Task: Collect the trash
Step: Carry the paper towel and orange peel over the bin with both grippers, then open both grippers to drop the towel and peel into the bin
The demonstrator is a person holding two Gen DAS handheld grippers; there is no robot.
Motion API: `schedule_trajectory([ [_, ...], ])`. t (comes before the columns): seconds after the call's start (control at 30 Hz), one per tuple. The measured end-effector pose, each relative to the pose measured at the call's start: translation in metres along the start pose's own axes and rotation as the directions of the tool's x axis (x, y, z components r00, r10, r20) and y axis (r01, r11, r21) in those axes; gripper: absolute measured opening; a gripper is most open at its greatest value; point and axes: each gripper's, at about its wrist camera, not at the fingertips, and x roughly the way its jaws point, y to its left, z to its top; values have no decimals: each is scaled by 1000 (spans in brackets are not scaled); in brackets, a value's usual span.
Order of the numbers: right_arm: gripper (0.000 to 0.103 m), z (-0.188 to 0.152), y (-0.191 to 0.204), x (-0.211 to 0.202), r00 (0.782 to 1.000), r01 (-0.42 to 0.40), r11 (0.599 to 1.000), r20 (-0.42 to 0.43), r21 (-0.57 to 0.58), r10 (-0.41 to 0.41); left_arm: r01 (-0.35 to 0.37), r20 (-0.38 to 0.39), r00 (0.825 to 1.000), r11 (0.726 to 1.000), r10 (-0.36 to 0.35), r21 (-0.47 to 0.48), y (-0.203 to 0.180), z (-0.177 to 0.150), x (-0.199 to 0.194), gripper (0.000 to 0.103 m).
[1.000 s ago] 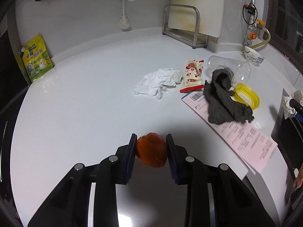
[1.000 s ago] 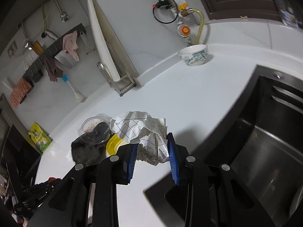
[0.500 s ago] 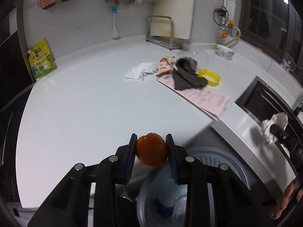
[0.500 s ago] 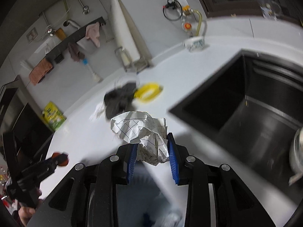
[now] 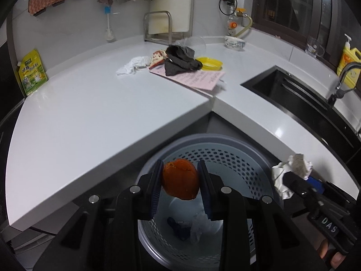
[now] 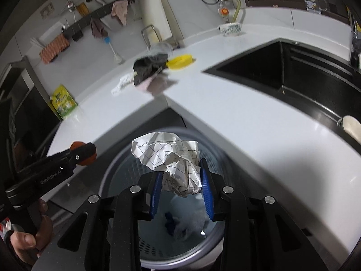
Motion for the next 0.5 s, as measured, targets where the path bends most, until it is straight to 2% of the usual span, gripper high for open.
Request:
schedule_trajectory([
  [0.27, 32, -17, 2, 23, 996, -23, 1000, -82, -4, 22, -11, -33, 999, 1000, 11, 8, 0, -12, 6, 34],
  [0.3, 36, -18, 3, 22, 997, -20, 1000, -77, -7, 20, -13, -34, 999, 1000, 13, 3, 1, -13, 6, 34],
  [0.37, 44, -18, 5, 19, 997, -20, 1000, -70, -12, 19, -20, -32, 999, 1000, 20, -4, 4, -13, 5, 46],
  [0.4, 51, -18, 6, 18, 998, -19, 1000, -66, -16, 18, -24, -27, 999, 1000, 23, -8, 5, -13, 4, 58],
  [0.43, 62, -17, 7, 17, 998, -15, 1000, -65, -23, 14, -28, -17, 999, 1000, 27, -14, 7, -14, 2, 65],
  [0.5, 65, -17, 8, 15, 998, -5, 999, -55, -34, 3, -33, -9, 999, 999, 33, -15, 9, -14, -1, 66],
])
